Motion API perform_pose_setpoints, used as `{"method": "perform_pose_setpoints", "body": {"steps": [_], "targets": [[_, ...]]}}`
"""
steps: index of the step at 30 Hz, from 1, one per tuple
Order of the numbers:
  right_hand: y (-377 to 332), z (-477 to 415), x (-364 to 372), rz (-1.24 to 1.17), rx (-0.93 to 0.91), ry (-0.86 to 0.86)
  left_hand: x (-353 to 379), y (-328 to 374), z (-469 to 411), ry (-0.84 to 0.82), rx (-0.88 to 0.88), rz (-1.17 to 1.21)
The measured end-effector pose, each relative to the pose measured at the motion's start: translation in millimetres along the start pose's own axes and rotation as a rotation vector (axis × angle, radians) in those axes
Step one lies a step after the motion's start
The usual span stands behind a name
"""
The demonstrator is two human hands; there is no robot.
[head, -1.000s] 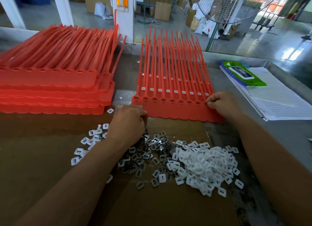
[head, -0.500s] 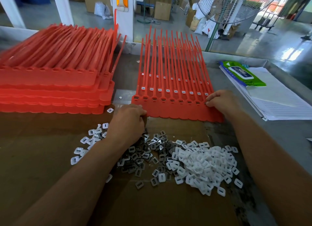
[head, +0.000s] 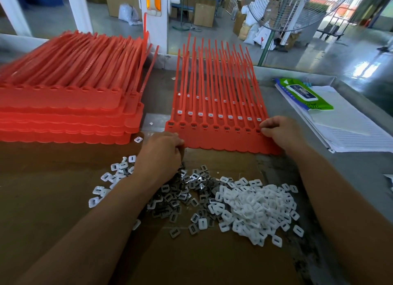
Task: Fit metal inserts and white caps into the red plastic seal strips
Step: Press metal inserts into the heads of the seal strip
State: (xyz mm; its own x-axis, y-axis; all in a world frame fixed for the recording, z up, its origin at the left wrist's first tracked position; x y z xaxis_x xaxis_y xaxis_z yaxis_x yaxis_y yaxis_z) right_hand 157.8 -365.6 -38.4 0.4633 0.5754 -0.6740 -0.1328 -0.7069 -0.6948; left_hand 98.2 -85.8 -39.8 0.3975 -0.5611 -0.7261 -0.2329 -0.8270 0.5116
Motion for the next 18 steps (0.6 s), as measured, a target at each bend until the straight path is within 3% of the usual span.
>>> {"method": "perform_pose_setpoints", "body": {"steps": [4, 14, 18], "targets": [[-21.6, 15.8, -13.6, -0.008, -0.129, 0.030, -0.2, -0.2, -0.2, 0.002, -0.002, -0.001], [-97.0, 113.1, 31.5, 0.060, -0.421, -0.490, 0.1, 1.4, 0.0, -0.008, 0.007, -0.009], [-106.4, 126.2, 46.9, 0.066, -0.476, -0.530, -1.4, 2.9, -1.0, 0.012, 0.017, -0.009]]}}
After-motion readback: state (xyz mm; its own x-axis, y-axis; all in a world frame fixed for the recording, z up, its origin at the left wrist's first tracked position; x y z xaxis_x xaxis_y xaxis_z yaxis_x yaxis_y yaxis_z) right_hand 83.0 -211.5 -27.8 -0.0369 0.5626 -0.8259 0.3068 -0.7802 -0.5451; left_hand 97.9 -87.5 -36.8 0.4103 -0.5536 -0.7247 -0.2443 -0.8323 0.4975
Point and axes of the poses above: each hand's wrist, its own z-axis away from the middle knuckle, its own x-axis out of the palm, y = z × x, the point moved 10 cm from there along -z, towards the middle knuckle, and after that the axes turned 15 degrees about y, right-handed, at the moved point
